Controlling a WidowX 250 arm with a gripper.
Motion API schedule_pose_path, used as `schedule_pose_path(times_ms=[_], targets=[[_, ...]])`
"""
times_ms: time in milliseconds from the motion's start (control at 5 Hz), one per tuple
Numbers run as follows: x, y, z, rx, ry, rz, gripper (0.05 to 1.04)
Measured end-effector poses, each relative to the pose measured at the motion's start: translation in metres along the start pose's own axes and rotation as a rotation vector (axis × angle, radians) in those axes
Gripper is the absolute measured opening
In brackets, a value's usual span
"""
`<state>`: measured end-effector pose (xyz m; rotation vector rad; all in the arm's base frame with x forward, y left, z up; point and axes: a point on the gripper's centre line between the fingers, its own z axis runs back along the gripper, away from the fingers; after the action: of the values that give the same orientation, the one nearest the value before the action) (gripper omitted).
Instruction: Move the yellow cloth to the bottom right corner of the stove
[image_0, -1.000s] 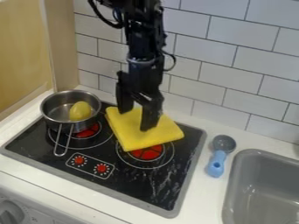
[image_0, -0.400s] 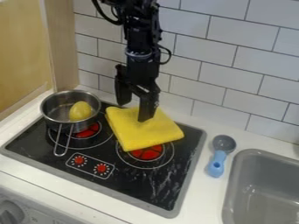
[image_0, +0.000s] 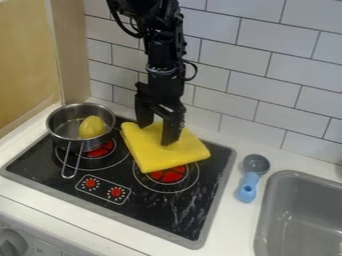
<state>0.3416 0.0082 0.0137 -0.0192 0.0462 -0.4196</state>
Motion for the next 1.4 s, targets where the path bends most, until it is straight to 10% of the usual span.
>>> schedule_pose_path(times_ms=[1400], targets=[[-0.035,-0.053,-0.016,-0.004,-0.016,0.065,0.999]])
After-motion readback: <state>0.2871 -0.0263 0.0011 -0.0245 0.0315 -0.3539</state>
